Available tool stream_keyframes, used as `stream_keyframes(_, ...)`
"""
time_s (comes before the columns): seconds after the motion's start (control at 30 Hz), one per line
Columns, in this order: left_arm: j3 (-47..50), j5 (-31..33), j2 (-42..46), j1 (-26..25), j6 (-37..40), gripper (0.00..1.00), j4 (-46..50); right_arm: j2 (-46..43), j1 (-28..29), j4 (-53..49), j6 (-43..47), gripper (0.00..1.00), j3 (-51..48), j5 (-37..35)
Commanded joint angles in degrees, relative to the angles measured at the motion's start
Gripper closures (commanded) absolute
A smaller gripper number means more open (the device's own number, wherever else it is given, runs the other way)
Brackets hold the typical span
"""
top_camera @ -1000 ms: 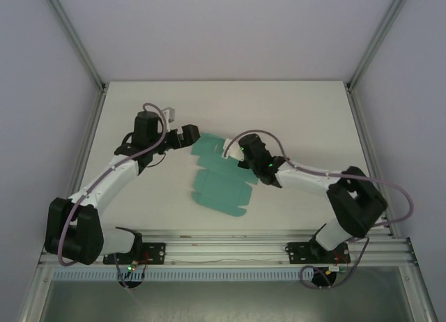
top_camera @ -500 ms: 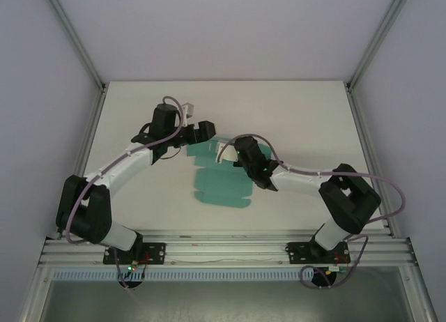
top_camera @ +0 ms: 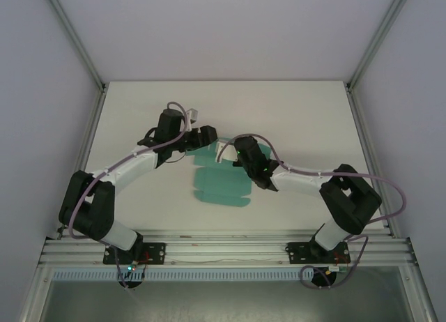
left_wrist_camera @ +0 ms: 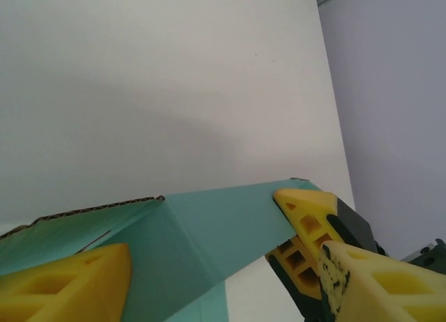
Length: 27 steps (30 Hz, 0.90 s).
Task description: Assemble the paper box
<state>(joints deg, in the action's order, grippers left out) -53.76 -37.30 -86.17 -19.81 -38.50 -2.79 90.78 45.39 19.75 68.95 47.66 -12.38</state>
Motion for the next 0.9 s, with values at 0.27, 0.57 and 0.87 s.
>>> stream_keyframes(0.27, 5.0, -4.7, -3.6, -2.0, -14.8, 0.55, -24.4, -3.2, 0.2, -0.3, -3.9, 0.99, -0.3, 6.7)
stream_keyframes(0.57, 5.9, -3.0, -4.1, -3.2, -15.1, 0.74, -27.1, -3.8, 0.3, 0.2, -3.7, 0.99, -1.0, 7.9)
stream_keyframes(0.87, 8.2, 7.2, 5.5, -3.0, -3.4, 0.36, -8.4, -4.3, -0.3, 0.2, -3.0, 0.99, -1.2, 5.9)
